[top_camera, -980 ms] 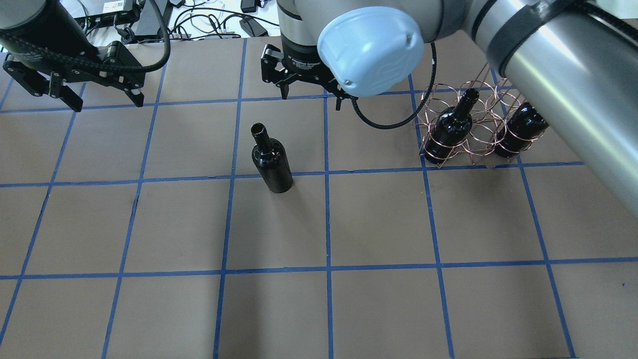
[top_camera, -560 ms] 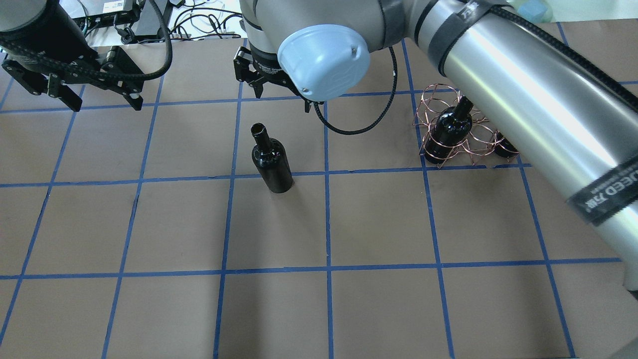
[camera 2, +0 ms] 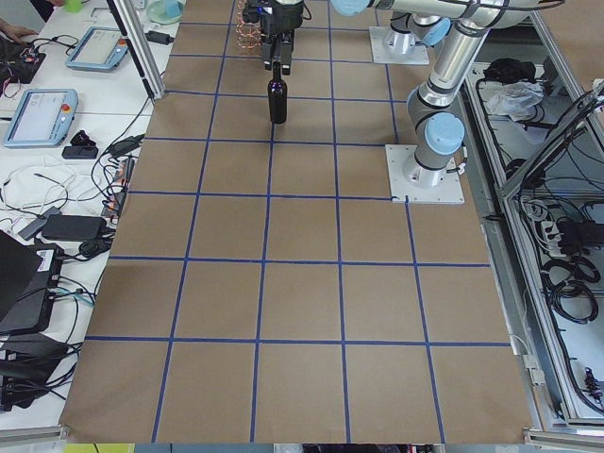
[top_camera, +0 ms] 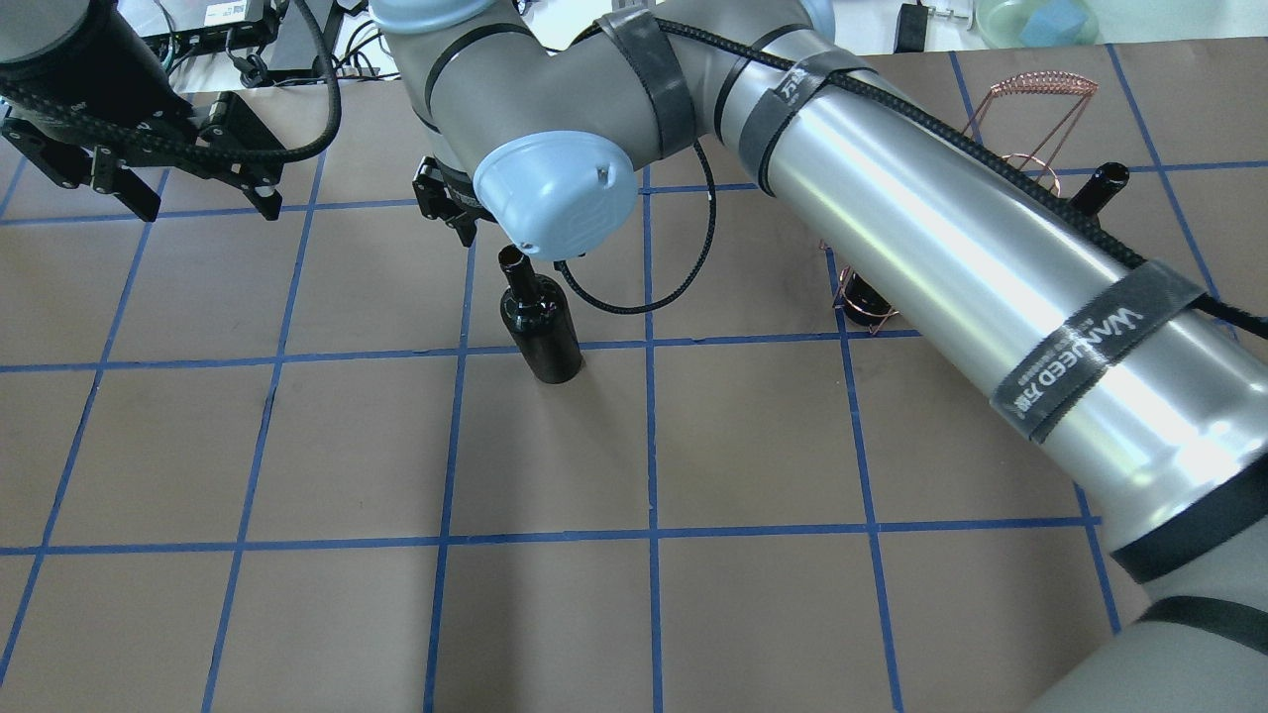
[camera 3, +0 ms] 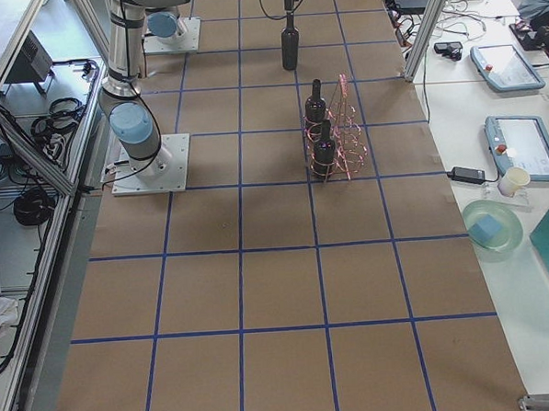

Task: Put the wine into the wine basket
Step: 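Close the right gripper on the bottle neck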

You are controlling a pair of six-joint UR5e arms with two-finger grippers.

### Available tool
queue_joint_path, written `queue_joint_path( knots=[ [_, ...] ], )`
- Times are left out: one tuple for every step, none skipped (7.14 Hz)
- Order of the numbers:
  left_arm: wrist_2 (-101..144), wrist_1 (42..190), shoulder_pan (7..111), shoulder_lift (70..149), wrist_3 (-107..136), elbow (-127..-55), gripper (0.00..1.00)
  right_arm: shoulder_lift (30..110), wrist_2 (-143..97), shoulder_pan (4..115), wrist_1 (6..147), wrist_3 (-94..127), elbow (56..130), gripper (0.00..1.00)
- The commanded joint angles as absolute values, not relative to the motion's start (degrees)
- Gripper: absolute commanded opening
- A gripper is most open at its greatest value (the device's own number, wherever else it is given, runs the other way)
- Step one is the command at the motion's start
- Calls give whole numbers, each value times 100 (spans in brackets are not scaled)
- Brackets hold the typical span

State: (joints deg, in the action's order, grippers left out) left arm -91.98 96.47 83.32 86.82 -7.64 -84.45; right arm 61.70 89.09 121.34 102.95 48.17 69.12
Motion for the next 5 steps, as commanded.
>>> queue_joint_path(
  knots=[
    [-9202, 9659, 8332, 8666, -765, -8464, 100, 6091, 8886, 12155, 10301, 4790, 6969, 89],
    [-9193, 9650, 8332, 8666, -765, -8464, 100, 6091, 8842, 12155, 10301, 4790, 6970, 74],
    [-9211, 9676, 8332, 8657, -765, -8464, 100, 6091, 8842, 12155, 10301, 4799, 6970, 37],
    [-9220, 9694, 8332, 8657, -765, -8464, 100, 6073, 8868, 12155, 10301, 4790, 6978, 28],
    [-9220, 9694, 8332, 8657, -773, -8464, 100, 6082, 8912, 12155, 10283, 4781, 6987, 19]
  ],
)
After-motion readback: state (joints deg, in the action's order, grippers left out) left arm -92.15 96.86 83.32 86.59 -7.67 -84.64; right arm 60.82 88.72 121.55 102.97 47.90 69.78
